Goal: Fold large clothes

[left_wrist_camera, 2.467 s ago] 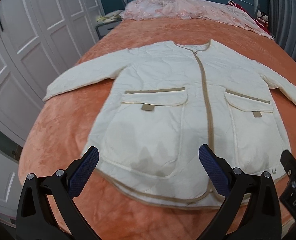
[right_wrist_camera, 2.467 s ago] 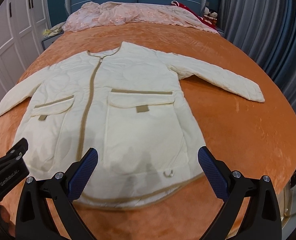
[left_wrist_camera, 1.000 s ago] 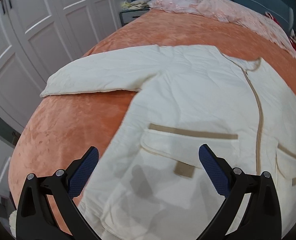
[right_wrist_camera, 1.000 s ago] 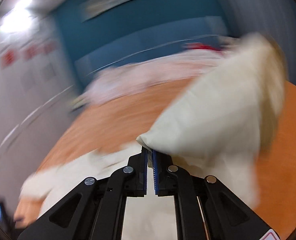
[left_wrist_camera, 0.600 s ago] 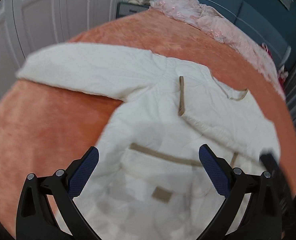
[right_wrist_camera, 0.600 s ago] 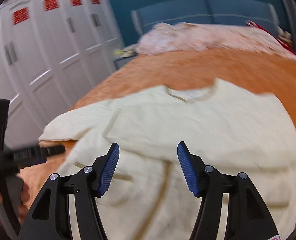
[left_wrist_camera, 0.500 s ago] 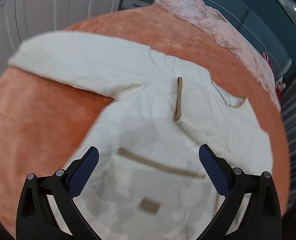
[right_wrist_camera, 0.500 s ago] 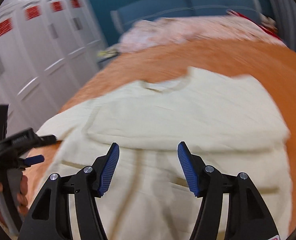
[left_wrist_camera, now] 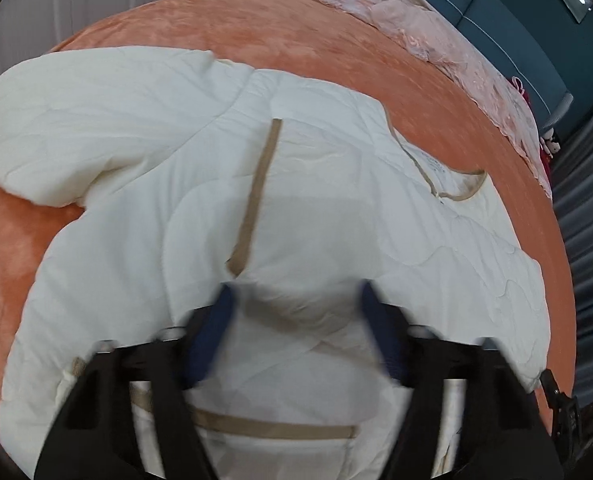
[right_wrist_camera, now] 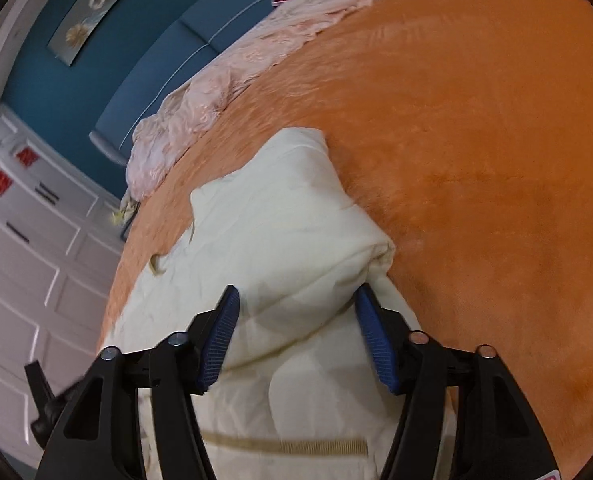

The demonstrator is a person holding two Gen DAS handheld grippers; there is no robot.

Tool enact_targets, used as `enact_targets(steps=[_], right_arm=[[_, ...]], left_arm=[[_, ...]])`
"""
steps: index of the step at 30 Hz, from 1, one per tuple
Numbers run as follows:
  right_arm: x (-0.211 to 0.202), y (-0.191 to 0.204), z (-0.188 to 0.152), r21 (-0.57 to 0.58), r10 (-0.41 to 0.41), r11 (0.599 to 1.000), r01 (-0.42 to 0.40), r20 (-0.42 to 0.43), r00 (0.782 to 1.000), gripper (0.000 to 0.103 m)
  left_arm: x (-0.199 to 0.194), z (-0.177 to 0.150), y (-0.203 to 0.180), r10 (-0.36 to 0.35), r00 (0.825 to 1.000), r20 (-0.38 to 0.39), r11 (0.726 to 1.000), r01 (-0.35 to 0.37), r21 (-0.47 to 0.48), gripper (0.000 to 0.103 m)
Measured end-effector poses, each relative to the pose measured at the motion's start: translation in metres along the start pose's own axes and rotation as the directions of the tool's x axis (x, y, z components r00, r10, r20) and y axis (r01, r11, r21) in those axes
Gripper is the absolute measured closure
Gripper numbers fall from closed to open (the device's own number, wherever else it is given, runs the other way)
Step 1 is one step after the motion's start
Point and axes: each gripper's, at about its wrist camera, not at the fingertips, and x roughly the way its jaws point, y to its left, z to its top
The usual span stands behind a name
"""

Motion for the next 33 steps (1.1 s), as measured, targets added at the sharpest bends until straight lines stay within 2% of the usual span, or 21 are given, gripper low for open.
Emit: enact_targets(steps=[1,2,3,5,8,9,11,13,15,17,19,20,22,24,26,28,29,31,33], right_arm=[[0.003,0.002,0.003,-0.006,-0.006,1.0,0.006,-0.005,1.0,0.07],[0.007,0.009,0.008,-0.033,-0.012,0.999,0.011,-0.014,1.0,0.082],[0.003,0.019,0.009,-0.058,-0.005,0.998,0.005,0.0,1.0,0.087],[-0.019,0.046,0.013,-0.14,0.053,0.989,-0.044,0.059,0.997,0.089],[-0.037,0.073,0.007,-0.264,0.085,0.963,-0.053,0.112,0.99,0.089],[-0.03,0.075,0.002,-0.303,0.057,0.953,-0.024,0.099,0.993,0.09],[0.0,0.069,-0.007,-0.336,-0.056,0.94,0.065,0.035,0.998,0.09],[0.026,0.057,-0.02,-0.346,-0.149,0.929,0.129,-0.033,0.988,0.09],[0.028,0.054,-0.022,-0.344,-0.169,0.927,0.149,-0.03,0.985,0.089],[0.023,0.057,-0.021,-0.355,-0.207,0.916,0.19,-0.011,0.978,0.083],[0.008,0.065,-0.023,-0.37,-0.243,0.897,0.242,0.047,0.969,0.08],[-0.005,0.069,-0.026,-0.368,-0.25,0.89,0.268,0.097,0.963,0.08],[-0.033,0.086,-0.036,-0.357,-0.259,0.877,0.323,0.216,0.941,0.074],[-0.047,0.102,-0.045,-0.369,-0.214,0.878,0.304,0.264,0.94,0.072],[-0.041,0.122,-0.052,-0.429,-0.166,0.868,0.249,0.222,0.961,0.073],[-0.018,0.14,-0.06,-0.497,-0.127,0.85,0.173,0.124,0.984,0.074],[-0.001,0.146,-0.065,-0.521,-0.124,0.841,0.144,0.074,0.99,0.079],[0.022,0.148,-0.073,-0.538,-0.139,0.833,0.126,0.016,0.99,0.08],[0.035,0.147,-0.084,-0.548,-0.17,0.825,0.14,-0.005,0.985,0.08]], left_arm=[[0.0,0.003,-0.001,0.003,1.0,0.003,1.0,-0.003,0.003,0.075],[-0.001,0.005,0.0,0.007,1.0,0.011,1.0,-0.007,0.004,0.09],[-0.006,0.009,0.001,-0.001,1.0,0.027,1.0,0.0,0.004,0.094],[-0.023,0.014,0.005,-0.025,0.997,0.077,1.0,0.025,-0.002,0.096],[-0.062,0.011,0.013,0.003,0.98,0.201,0.999,-0.009,0.031,0.096],[-0.064,0.006,0.016,0.025,0.978,0.207,0.999,-0.033,0.037,0.096],[-0.046,-0.004,0.023,0.072,0.984,0.161,0.995,-0.081,0.053,0.096],[-0.02,-0.017,0.028,0.121,0.987,0.107,0.99,-0.129,0.064,0.096],[-0.007,-0.026,0.028,0.149,0.983,0.107,0.983,-0.158,0.089,0.096],[-0.007,-0.029,0.026,0.165,0.977,0.134,0.978,-0.18,0.11,0.096],[-0.004,-0.031,0.023,0.177,0.973,0.15,0.972,-0.197,0.131,0.095],[-0.002,-0.032,0.023,0.179,0.971,0.16,0.969,-0.202,0.141,0.094],[-0.001,-0.038,0.023,0.182,0.966,0.183,0.966,-0.21,0.153,0.094],[-0.001,-0.044,0.02,0.194,0.959,0.207,0.958,-0.231,0.171,0.094],[-0.001,-0.046,0.017,0.212,0.951,0.223,0.949,-0.255,0.186,0.094],[0.002,-0.048,0.014,0.227,0.944,0.238,0.94,-0.276,0.199,0.094],[0.001,-0.05,0.015,0.232,0.941,0.245,0.937,-0.284,0.204,0.094],[0.001,-0.05,0.015,0.231,0.94,0.25,0.937,-0.284,0.204,0.094],[0.002,-0.051,0.017,0.224,0.94,0.256,0.939,-0.279,0.202,0.094]])
